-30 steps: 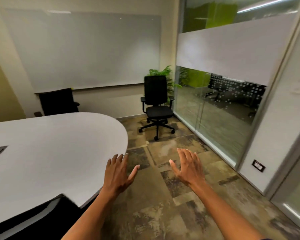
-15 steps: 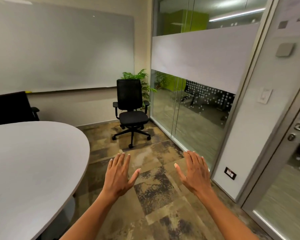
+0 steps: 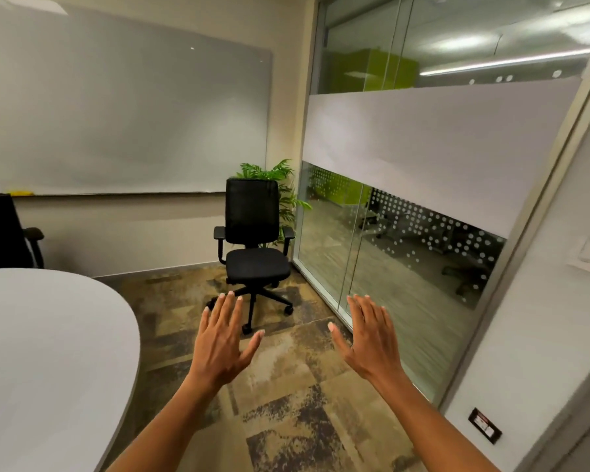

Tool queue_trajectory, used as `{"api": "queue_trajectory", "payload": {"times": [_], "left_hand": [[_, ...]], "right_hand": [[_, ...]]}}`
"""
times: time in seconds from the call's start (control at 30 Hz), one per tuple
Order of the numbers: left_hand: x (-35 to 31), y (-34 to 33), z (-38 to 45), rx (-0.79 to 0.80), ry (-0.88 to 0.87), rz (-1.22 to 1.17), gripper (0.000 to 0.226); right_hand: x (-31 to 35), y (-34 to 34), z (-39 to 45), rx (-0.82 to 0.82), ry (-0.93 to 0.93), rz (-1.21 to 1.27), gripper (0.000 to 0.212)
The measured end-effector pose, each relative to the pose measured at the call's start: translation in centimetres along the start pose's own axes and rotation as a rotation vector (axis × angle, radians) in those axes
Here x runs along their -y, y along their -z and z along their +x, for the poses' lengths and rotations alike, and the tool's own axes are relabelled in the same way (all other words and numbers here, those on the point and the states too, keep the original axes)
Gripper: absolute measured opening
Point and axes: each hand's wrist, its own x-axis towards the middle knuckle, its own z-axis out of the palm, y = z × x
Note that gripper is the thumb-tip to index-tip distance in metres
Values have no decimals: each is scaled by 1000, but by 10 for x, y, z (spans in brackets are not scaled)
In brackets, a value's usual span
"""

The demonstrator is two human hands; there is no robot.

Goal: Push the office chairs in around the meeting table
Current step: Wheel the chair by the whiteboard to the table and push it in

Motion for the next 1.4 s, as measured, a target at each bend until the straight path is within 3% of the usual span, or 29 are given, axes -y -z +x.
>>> {"api": "queue_trajectory", "payload": {"times": [0.43, 0.77, 1.03, 1.4], "left_hand": [[127, -76, 211, -20, 50, 99, 92], [228, -138, 405, -82, 194, 184, 91], [328, -161, 499, -101, 342, 231, 91], [581, -168, 624, -148, 531, 312, 95]], "right_hand": [[29, -146, 265, -65, 145, 90, 75], [42, -271, 515, -33, 276, 181, 78], [119, -356, 664, 1, 420, 264, 79], [297, -520, 849, 28, 535, 330, 77]]}}
